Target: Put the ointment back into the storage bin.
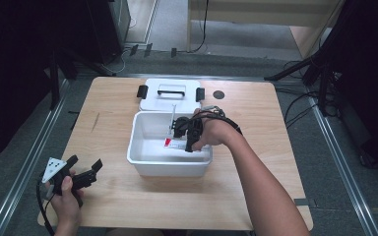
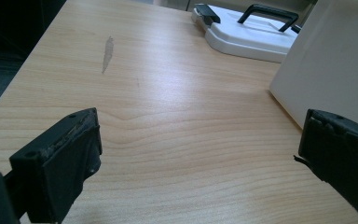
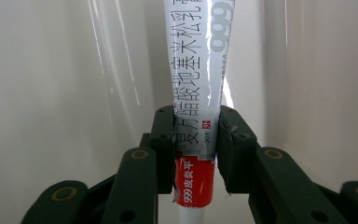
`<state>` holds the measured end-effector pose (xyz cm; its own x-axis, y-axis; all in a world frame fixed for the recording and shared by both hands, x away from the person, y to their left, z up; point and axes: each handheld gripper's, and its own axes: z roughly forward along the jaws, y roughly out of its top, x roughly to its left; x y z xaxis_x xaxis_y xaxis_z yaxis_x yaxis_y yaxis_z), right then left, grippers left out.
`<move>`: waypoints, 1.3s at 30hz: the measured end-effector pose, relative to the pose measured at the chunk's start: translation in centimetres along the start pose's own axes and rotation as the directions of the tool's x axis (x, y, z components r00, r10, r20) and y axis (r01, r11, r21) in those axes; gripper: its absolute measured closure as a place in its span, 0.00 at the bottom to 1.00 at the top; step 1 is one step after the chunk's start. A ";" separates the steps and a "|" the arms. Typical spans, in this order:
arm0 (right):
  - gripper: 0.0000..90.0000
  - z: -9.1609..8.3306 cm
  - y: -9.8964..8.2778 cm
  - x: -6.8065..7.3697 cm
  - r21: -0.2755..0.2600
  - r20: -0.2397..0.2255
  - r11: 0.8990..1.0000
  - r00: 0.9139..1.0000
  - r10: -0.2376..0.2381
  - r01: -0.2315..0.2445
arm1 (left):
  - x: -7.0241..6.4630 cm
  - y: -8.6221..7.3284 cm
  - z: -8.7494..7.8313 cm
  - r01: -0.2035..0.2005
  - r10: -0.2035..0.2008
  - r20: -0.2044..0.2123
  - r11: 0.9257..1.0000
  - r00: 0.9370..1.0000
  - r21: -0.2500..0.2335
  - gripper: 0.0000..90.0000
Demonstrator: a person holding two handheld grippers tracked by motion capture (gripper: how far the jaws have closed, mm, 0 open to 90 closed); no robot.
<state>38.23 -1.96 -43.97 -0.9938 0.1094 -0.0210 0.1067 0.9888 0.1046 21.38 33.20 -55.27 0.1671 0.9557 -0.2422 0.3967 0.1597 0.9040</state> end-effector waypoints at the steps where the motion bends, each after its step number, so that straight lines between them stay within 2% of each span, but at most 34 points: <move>1: 0.79 0.0 0.0 0.0 0.000 0.000 1.000 1.000 0.000 0.000 | 0.0 0.0 0.0 0.000 0.000 0.000 1.000 1.000 0.000 0.00; 10: 0.79 1.0 0.6 0.3 0.057 0.014 0.998 1.000 -0.024 0.024 | 0.0 0.0 0.0 0.006 -0.006 0.001 1.000 1.000 0.000 0.00; 24: 0.78 1.4 0.7 0.5 0.072 0.013 0.996 0.999 -0.049 0.048 | 0.1 0.0 0.0 0.010 -0.010 0.002 1.000 1.000 -0.001 0.00; 32: 0.81 1.0 0.5 0.6 0.059 0.019 0.997 0.999 -0.044 0.042 | 0.1 0.0 0.0 0.011 -0.011 0.003 1.000 1.000 -0.002 0.00; 39: 0.85 0.2 0.1 0.3 0.017 0.013 1.000 1.000 -0.024 0.024 | 0.1 0.0 0.0 0.011 -0.011 0.003 1.000 1.000 -0.002 0.00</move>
<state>37.90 -1.80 -44.18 -0.9955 0.0869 -0.0367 0.0834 0.9927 0.0874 21.42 33.31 -55.28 0.1659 0.9531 -0.2532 0.3962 0.1707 0.9021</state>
